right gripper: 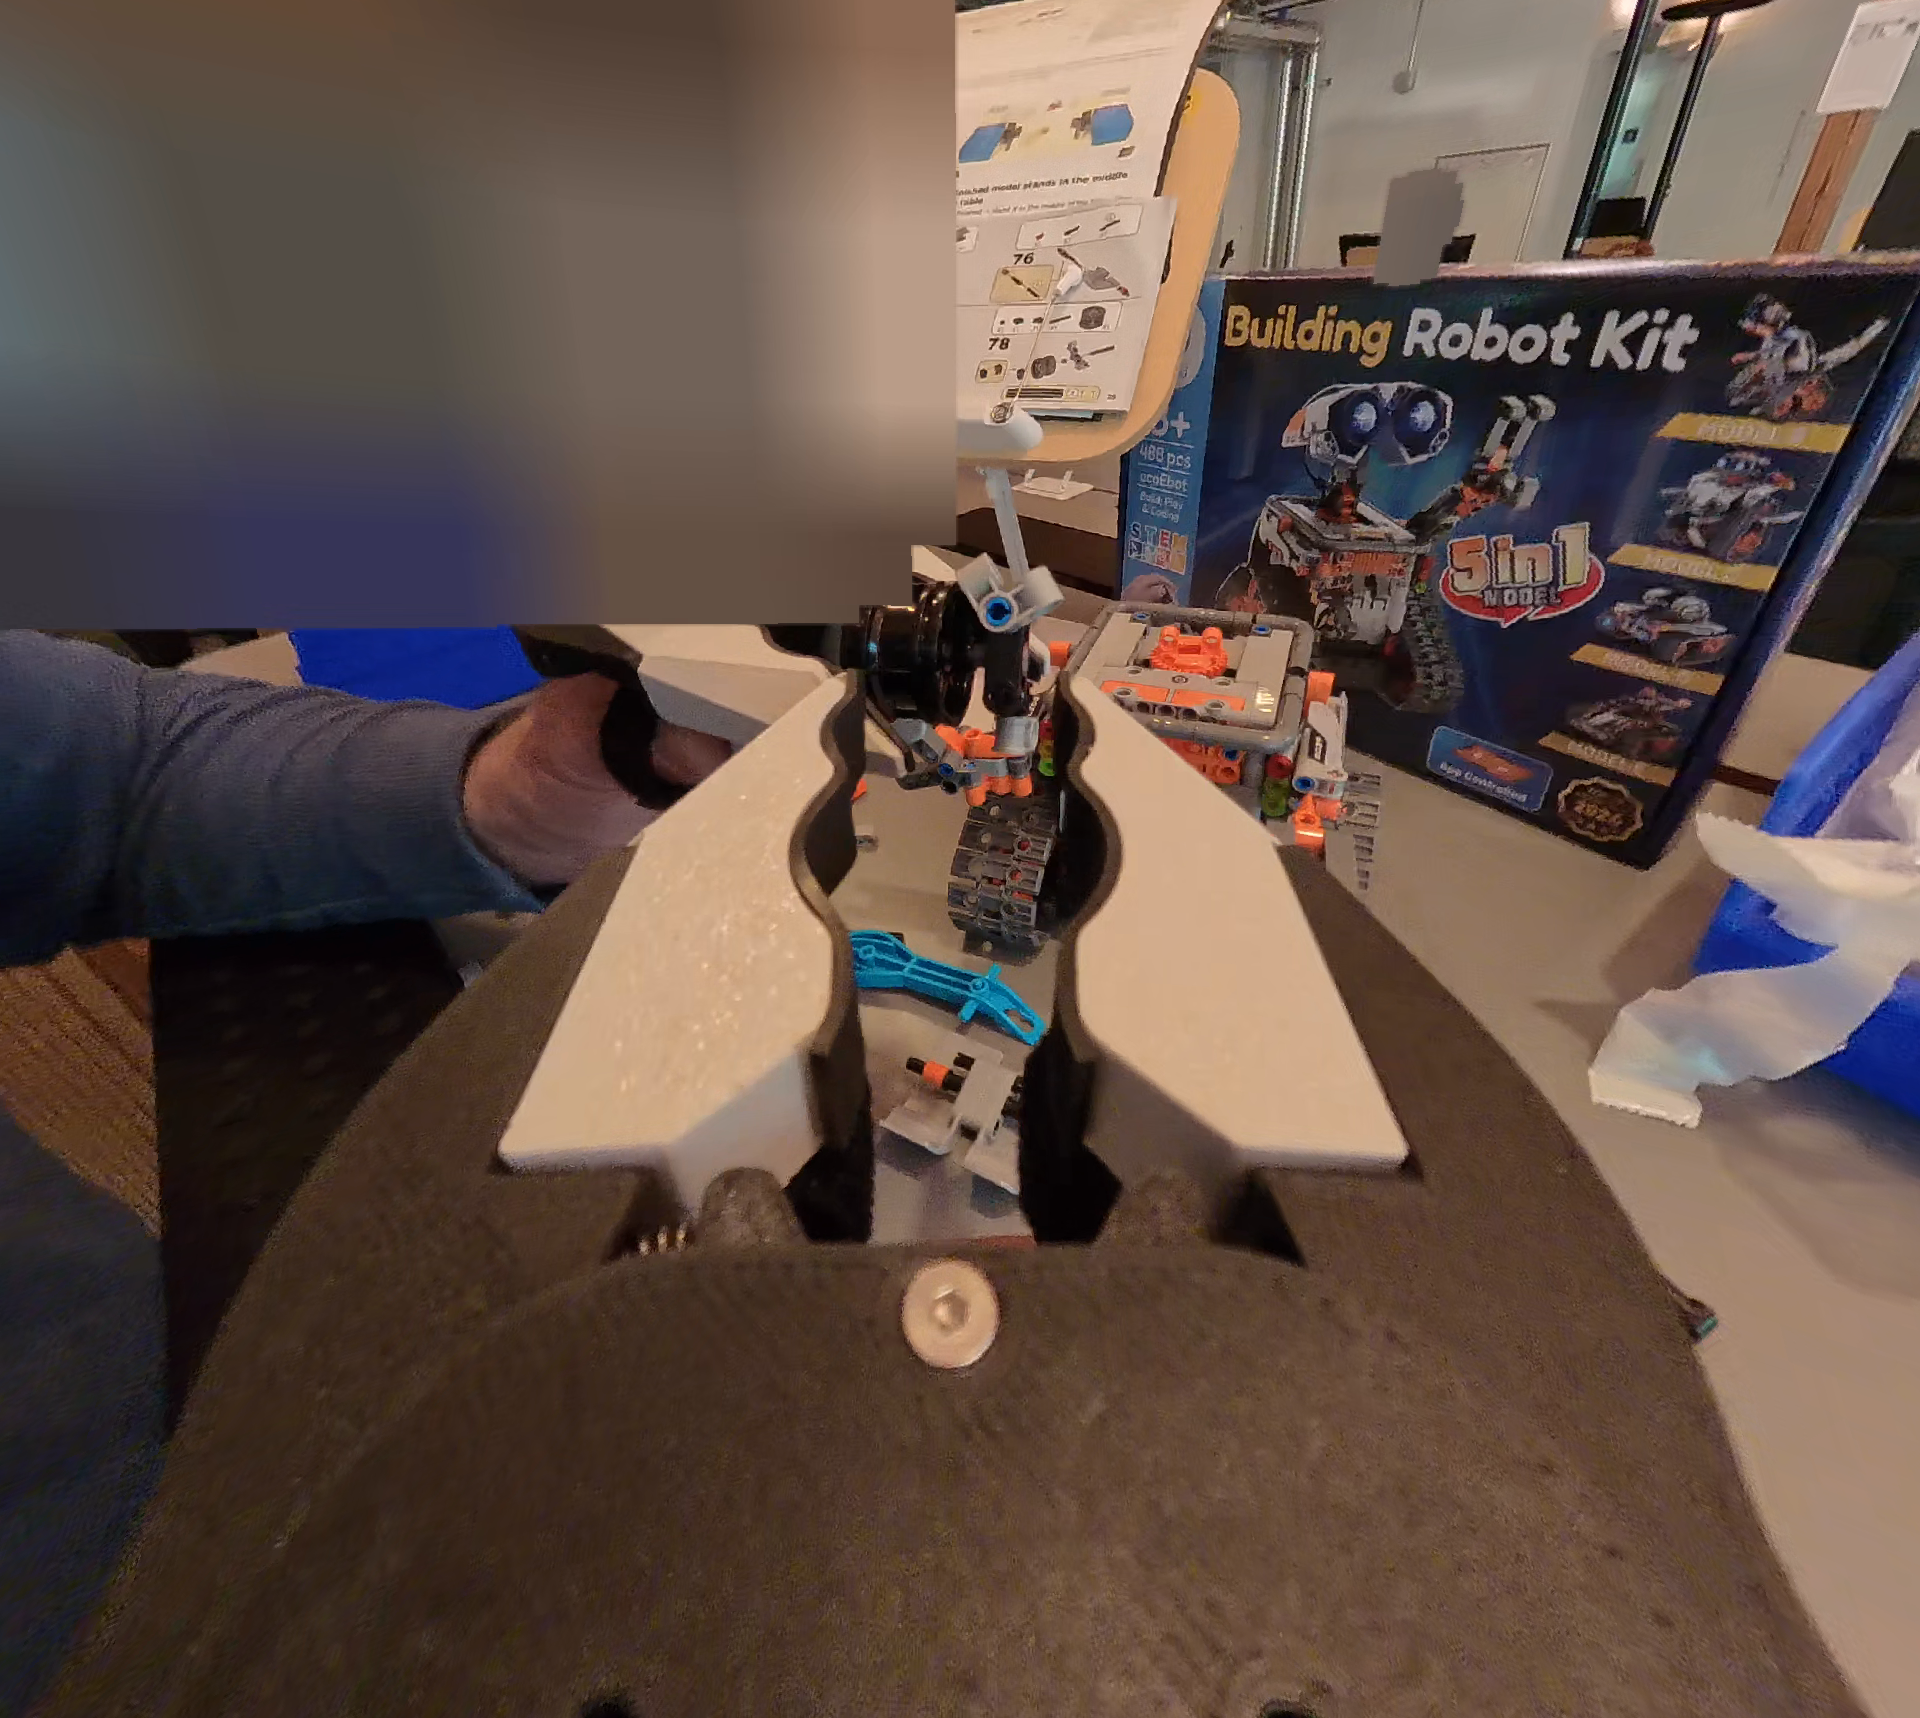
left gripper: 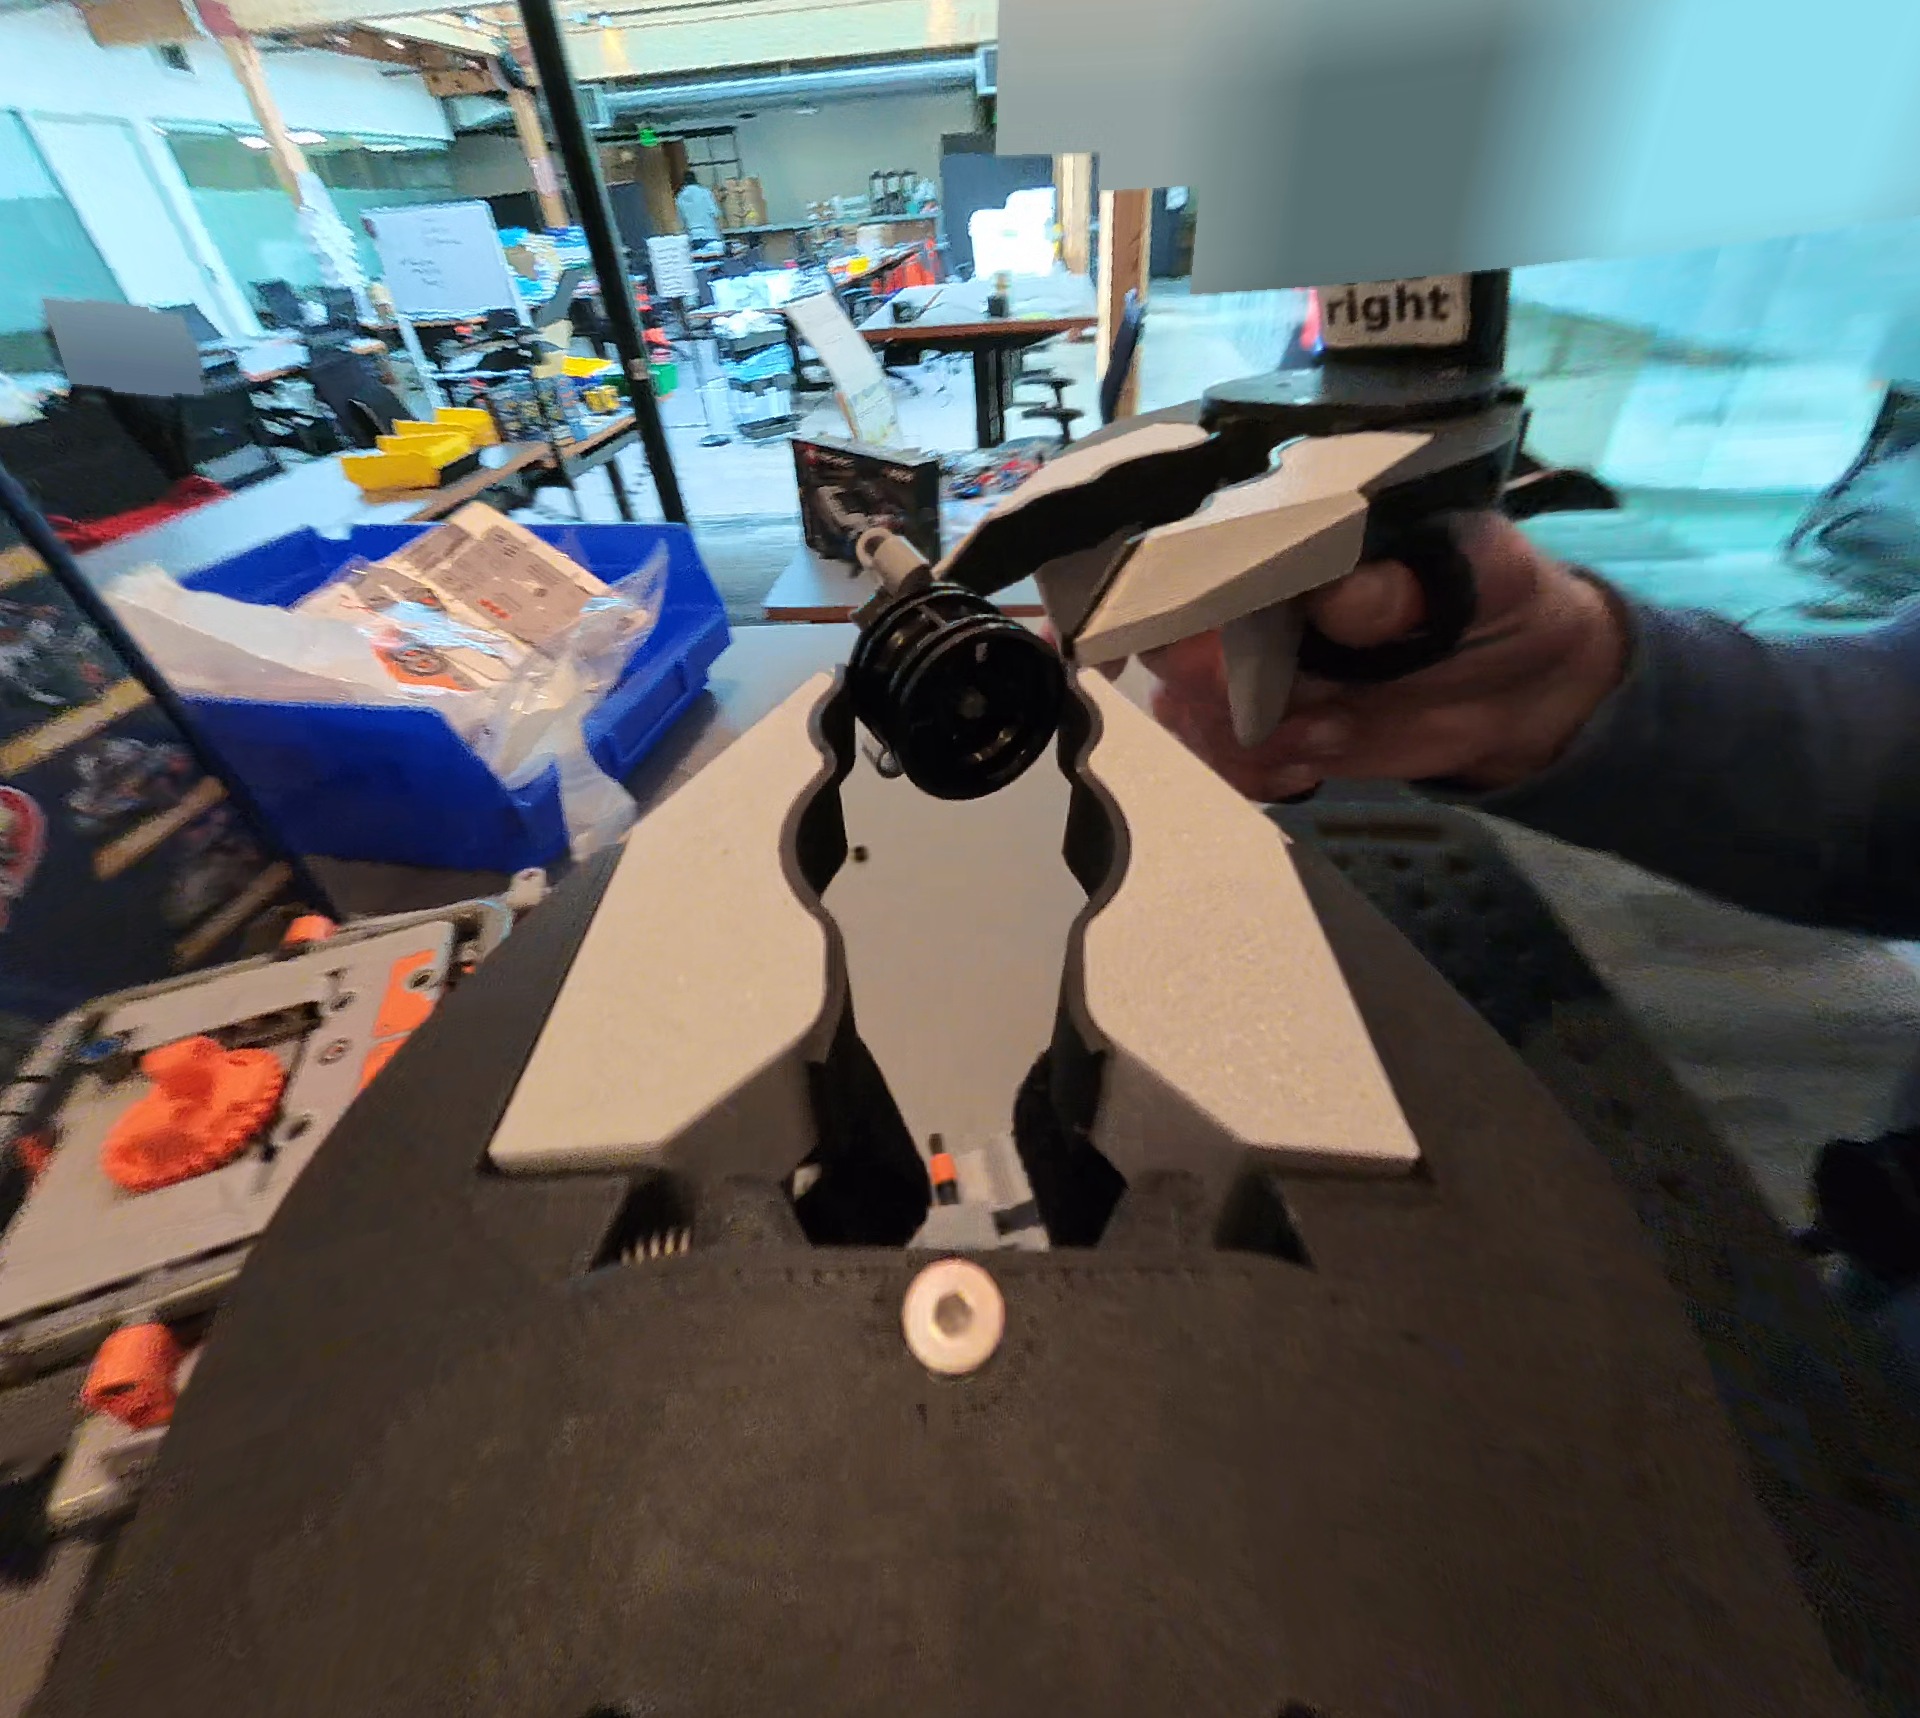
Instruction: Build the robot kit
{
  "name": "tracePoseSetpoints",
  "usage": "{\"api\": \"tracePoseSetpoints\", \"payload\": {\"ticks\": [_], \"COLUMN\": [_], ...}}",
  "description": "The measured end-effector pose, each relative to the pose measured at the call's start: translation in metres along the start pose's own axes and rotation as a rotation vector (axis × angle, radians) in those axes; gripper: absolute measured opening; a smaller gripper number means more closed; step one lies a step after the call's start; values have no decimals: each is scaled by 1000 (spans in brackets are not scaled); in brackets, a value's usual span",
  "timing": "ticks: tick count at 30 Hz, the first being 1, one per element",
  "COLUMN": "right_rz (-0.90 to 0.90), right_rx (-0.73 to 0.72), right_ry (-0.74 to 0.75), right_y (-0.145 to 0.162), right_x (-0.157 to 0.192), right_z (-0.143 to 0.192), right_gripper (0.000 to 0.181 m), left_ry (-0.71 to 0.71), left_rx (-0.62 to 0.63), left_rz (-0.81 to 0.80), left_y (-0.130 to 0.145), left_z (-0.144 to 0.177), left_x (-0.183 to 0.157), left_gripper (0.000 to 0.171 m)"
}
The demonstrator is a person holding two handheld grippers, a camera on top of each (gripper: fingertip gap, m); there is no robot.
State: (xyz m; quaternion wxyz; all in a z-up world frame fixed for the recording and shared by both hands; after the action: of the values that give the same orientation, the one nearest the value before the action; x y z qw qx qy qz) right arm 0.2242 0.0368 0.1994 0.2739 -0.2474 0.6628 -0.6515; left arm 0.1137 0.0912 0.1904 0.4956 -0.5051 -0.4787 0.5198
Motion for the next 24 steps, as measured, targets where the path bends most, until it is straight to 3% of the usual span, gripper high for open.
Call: {"api": "tracePoseSetpoints", "payload": {"ticks": [2, 6, 8, 13, 16, 19, 21, 24], "right_rz": [-31, -127, -110, -73, -144, -224, -251, -223], "right_rx": [-26, -4, -6, -5, -79, -165, -207, -245], "right_ry": [28, -96, -94, -87, -153, -263, -310, -356], "right_y": [1, 6, 8, 10, 10, 9, 8, 6], "right_x": [-4, 2, 1, 0, -2, -2, -1, 5], "right_z": [0, -8, -9, -8, -3, 3, 6, 7], "right_gripper": [39, 52, 38, 36, 37, 37, 37, 37], "left_ry": [-38, -113, -122, -138, -19, 141, 202, 351], "left_rx": [47, 126, 141, 166, 136, 82, 78, 55], "left_rz": [-92, -289, -323, -337, -264, -71, 53, 143], "left_y": [0, 3, 4, 5, -1, -7, -7, -6], "left_z": [-1, -6, -7, -9, -7, -1, -1, -1], "left_x": [-3, -12, -16, -16, -20, -15, -10, -17], "left_gripper": [36, 37, 37, 37, 45, 40, 51, 34]}}
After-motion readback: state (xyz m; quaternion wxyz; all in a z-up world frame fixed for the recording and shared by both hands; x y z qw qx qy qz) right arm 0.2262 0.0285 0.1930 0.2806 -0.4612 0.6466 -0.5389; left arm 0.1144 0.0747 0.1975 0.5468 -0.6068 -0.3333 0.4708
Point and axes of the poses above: each gripper's, where its closed fingertips meet, z back along the fingers, y out of its underside, x = y × z across the jaws, the point moved 7 cm from there along z, back along the fingers, and after that the axes turned 7 degrees about z, right-handed, at the moved point
